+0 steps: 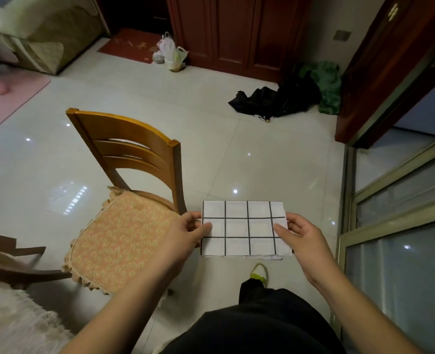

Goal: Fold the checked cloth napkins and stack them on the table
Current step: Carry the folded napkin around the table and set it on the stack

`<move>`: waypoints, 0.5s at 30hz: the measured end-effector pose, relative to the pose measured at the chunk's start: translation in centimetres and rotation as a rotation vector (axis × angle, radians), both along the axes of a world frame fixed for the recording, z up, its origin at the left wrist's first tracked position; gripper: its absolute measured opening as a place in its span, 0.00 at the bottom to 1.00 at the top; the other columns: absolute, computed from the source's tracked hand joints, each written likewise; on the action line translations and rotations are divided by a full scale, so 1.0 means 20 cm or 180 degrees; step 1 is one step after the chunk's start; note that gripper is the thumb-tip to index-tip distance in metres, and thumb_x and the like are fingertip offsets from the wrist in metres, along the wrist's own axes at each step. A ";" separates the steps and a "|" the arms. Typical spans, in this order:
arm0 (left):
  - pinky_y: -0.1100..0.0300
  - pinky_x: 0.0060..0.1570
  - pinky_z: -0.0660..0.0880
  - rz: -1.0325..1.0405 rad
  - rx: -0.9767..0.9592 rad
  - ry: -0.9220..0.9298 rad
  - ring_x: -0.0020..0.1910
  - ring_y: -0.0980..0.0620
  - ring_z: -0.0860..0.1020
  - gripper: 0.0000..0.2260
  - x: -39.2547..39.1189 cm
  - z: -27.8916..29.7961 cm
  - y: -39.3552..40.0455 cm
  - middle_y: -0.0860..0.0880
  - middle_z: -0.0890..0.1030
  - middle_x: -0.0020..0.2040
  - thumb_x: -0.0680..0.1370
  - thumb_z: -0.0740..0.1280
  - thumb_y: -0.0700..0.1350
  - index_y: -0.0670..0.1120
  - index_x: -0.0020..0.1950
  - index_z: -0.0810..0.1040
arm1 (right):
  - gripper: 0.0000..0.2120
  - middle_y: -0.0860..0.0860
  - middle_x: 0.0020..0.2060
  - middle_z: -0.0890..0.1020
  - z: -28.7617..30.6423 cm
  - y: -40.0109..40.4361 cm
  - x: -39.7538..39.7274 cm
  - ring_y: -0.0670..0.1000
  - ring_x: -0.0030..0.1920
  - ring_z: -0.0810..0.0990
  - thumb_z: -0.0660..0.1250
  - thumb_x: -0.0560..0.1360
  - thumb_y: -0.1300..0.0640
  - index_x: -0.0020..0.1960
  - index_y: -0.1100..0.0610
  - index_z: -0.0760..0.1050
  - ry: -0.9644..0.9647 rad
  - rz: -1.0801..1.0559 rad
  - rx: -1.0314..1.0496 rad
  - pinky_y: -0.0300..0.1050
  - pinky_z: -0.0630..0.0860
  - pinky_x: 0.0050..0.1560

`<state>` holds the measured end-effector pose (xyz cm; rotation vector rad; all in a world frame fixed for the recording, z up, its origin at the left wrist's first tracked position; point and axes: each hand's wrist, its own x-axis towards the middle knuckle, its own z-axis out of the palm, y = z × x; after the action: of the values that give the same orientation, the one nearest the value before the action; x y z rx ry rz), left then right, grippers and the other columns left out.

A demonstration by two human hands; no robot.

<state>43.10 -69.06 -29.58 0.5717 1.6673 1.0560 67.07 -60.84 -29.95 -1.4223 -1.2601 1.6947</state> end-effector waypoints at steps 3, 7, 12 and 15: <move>0.53 0.50 0.81 0.0088 -0.0064 0.0022 0.47 0.50 0.84 0.10 0.03 0.04 0.20 0.45 0.84 0.48 0.78 0.69 0.41 0.48 0.59 0.78 | 0.12 0.49 0.48 0.85 0.01 0.21 0.02 0.47 0.46 0.85 0.70 0.76 0.62 0.56 0.49 0.79 0.0009 0.0066 -0.0002 0.39 0.80 0.45; 0.45 0.53 0.80 0.0166 0.0040 -0.0001 0.49 0.45 0.84 0.14 0.07 0.07 0.45 0.43 0.84 0.50 0.76 0.71 0.41 0.49 0.61 0.78 | 0.12 0.47 0.48 0.85 0.03 0.49 0.05 0.46 0.46 0.85 0.71 0.75 0.63 0.56 0.49 0.79 0.0007 0.0240 -0.0012 0.40 0.81 0.47; 0.46 0.53 0.80 0.0515 -0.0006 -0.0139 0.49 0.45 0.84 0.14 0.06 0.10 0.65 0.43 0.84 0.50 0.76 0.71 0.39 0.49 0.60 0.78 | 0.12 0.45 0.48 0.86 0.05 0.74 0.01 0.45 0.47 0.85 0.70 0.75 0.62 0.56 0.49 0.80 -0.0021 0.0453 -0.0037 0.38 0.80 0.47; 0.47 0.54 0.80 0.0668 -0.0052 -0.0179 0.50 0.46 0.84 0.14 0.02 0.08 0.74 0.44 0.84 0.51 0.76 0.70 0.39 0.48 0.61 0.77 | 0.12 0.45 0.48 0.86 0.05 0.89 -0.06 0.45 0.47 0.85 0.71 0.75 0.62 0.57 0.50 0.79 0.0001 0.0508 -0.0062 0.37 0.80 0.45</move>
<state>43.44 -54.24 -27.93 0.3580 1.7115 1.1965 65.95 -43.05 -28.91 -1.3637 -1.3926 1.8160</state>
